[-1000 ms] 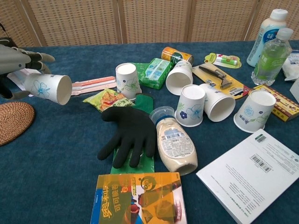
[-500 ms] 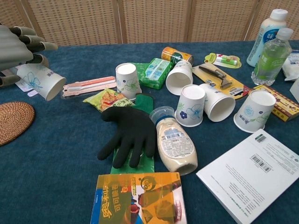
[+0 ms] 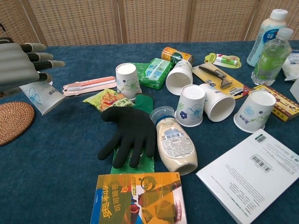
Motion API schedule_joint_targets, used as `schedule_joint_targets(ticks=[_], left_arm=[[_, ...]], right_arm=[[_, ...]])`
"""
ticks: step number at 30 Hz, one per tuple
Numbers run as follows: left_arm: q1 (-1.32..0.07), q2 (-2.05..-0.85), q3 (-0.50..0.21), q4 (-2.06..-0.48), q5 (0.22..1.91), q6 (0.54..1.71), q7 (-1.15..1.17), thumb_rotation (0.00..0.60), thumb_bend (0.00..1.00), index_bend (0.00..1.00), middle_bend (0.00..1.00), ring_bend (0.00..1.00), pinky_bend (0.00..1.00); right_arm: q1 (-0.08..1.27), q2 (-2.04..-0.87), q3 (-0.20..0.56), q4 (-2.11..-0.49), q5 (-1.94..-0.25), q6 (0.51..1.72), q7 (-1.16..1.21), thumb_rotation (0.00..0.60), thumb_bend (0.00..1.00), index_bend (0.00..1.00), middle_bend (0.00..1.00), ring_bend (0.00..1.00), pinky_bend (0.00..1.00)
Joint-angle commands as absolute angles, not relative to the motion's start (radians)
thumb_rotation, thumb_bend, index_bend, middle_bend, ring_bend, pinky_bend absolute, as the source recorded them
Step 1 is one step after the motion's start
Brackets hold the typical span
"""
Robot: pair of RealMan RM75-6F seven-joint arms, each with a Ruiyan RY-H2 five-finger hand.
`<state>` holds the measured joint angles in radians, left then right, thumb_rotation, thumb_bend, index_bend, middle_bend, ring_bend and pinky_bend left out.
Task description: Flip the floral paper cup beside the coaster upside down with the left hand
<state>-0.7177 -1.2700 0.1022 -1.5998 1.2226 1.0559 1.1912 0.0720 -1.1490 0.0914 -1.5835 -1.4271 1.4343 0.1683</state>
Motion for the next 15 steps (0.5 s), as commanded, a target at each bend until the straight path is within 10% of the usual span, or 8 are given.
schedule_joint_targets(ticks=[1,15], left_arm=[[-0.716,-1.273,0.104,-1.600,1.228,1.064,1.215,0.600,0.49,0.35,0.00,0.00,0.00],[-0.725,-1.323,0.121,-1.621,1.224,1.072,1.425,0.600,0.49,0.23,0.00,0.00,0.00]], right_arm=[[0.071,-1.148,0.091,-1.583,-1.428,1.436,0.170,0.578,0.45,0.00,0.00,0.00,0.00],[0.058,-1.139,0.085,-1.576,-1.435,1.446,0.200,0.575,0.45,0.00,0.00,0.00,0.00]])
